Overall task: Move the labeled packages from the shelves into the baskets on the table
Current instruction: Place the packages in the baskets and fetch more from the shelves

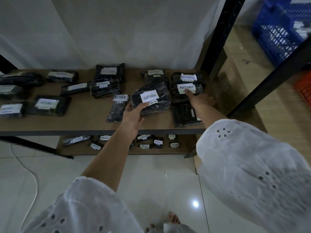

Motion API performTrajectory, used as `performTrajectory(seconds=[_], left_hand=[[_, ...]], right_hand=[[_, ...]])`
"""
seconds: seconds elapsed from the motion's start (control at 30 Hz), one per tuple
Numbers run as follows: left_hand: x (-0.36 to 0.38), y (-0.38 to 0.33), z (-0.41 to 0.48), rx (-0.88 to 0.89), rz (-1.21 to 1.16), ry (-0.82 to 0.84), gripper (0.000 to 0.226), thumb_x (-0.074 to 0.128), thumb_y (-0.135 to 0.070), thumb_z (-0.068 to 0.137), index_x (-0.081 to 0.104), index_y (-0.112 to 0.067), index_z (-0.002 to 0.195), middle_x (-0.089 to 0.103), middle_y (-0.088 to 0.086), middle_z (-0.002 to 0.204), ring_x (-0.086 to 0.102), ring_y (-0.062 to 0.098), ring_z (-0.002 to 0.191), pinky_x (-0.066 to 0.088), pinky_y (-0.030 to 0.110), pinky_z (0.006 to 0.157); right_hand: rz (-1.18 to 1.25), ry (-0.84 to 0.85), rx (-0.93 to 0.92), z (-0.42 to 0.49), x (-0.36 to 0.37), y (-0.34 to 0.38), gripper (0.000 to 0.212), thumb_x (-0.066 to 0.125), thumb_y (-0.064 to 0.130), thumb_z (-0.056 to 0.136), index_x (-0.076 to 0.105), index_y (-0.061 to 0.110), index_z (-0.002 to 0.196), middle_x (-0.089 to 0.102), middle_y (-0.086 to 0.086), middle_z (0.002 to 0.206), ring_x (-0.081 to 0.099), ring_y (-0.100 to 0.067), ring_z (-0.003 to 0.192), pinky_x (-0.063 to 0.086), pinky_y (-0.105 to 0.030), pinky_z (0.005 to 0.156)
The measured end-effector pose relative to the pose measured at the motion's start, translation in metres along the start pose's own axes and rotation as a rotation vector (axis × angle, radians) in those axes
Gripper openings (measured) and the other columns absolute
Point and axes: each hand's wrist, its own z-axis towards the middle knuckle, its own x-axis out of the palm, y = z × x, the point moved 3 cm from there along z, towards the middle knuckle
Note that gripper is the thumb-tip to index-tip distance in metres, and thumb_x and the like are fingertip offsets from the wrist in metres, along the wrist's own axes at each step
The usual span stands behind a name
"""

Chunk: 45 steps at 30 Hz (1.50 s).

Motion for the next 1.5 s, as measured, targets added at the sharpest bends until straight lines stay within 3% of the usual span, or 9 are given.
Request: performTrajectory(seconds=[0.3,0.4,0.53,0.73,0.87,1.0,1.23,1.4,1.5], left_hand=[[-0.002,0.000,-0.016,0.025,0.036,0.032,0.053,0.070,-0.018,0.082,0.050,-0.021,0.131,0.064,-0.001,0.110,0.057,0.014,0.094,0.044,0.023,0.071],[-0.006,-0.003,-0.027,0.008,0.022,0.016,0.051,0.071,-0.019,0.081,0.051,-0.021,0.128,0.064,-0.003,0.104,0.057,0.014,0.091,0.046,0.023,0.072],[-0.013,-0.010,-0.061,0.001,-0.010,0.021,0.051,0.071,-0.018,0.081,0.052,-0.021,0.128,0.064,0.003,0.117,0.058,0.018,0.104,0.046,0.026,0.077],[-0.020,-0.023,-0.151,0.016,-0.093,0.018,0.040,0.071,-0.017,0.080,0.058,-0.023,0.117,0.067,-0.002,0.102,0.060,0.016,0.097,0.045,0.025,0.076],[-0.019,-0.031,-0.222,0.059,-0.106,0.056,0.041,0.069,-0.014,0.082,0.058,-0.021,0.121,0.070,-0.002,0.099,0.063,0.014,0.094,0.045,0.024,0.079],[-0.007,-0.037,-0.287,0.132,-0.065,0.105,0.039,0.069,-0.013,0.082,0.060,-0.018,0.120,0.072,-0.004,0.091,0.063,0.009,0.080,0.045,0.022,0.072],[0.065,-0.012,-0.376,0.214,-0.044,0.151,0.035,0.069,-0.013,0.082,0.061,-0.021,0.115,0.072,-0.004,0.097,0.064,0.013,0.095,0.048,0.026,0.084],[0.138,0.020,-0.419,0.236,-0.084,0.171,0.031,0.067,-0.012,0.083,0.061,-0.019,0.113,0.072,-0.002,0.099,0.064,0.012,0.094,0.048,0.026,0.083],[0.188,0.037,-0.439,0.240,-0.104,0.182,0.030,0.065,-0.010,0.084,0.061,-0.016,0.113,0.070,-0.001,0.099,0.063,0.011,0.091,0.047,0.023,0.080]], right_hand=[[0.305,0.047,-0.039,-0.004,-0.003,0.005,0.109,0.082,0.060,0.052,0.027,0.016,0.135,0.040,-0.014,0.139,0.037,-0.035,0.128,0.034,-0.050,0.105],[0.442,0.004,-0.174,-0.019,-0.009,0.015,0.090,0.087,0.040,0.059,0.032,0.014,0.126,0.039,-0.013,0.132,0.049,-0.028,0.112,0.044,-0.032,0.084],[0.635,-0.051,-0.163,-0.060,-0.023,0.013,0.077,0.083,0.029,0.068,0.033,0.014,0.125,0.035,-0.013,0.134,0.050,-0.026,0.108,0.040,-0.019,0.065],[0.838,0.020,-0.094,-0.136,-0.070,-0.022,0.079,0.079,0.032,0.073,0.034,0.026,0.138,0.028,-0.012,0.135,0.051,-0.028,0.103,0.051,-0.045,0.091],[0.863,0.106,-0.103,-0.180,-0.112,-0.049,0.071,0.077,0.034,0.075,0.040,0.037,0.136,0.029,-0.003,0.128,0.051,-0.025,0.105,0.048,-0.043,0.098],[0.959,0.128,-0.155,-0.202,-0.164,-0.074,0.068,0.076,0.028,0.076,0.044,0.032,0.136,0.044,-0.006,0.138,0.052,-0.028,0.119,0.045,-0.044,0.102],[1.239,0.202,-0.197,-0.207,-0.264,-0.140,0.057,0.073,0.015,0.080,0.048,0.024,0.130,0.062,-0.008,0.119,0.066,-0.015,0.089,0.049,-0.019,0.053],[1.225,0.185,-0.216,-0.185,-0.339,-0.197,0.057,0.076,0.023,0.076,0.051,0.030,0.127,0.058,-0.007,0.128,0.061,-0.026,0.111,0.047,-0.028,0.062],[1.252,0.209,-0.257,-0.166,-0.387,-0.227,0.052,0.074,0.019,0.078,0.049,0.031,0.122,0.062,-0.007,0.121,0.066,-0.018,0.094,0.050,-0.023,0.057]])
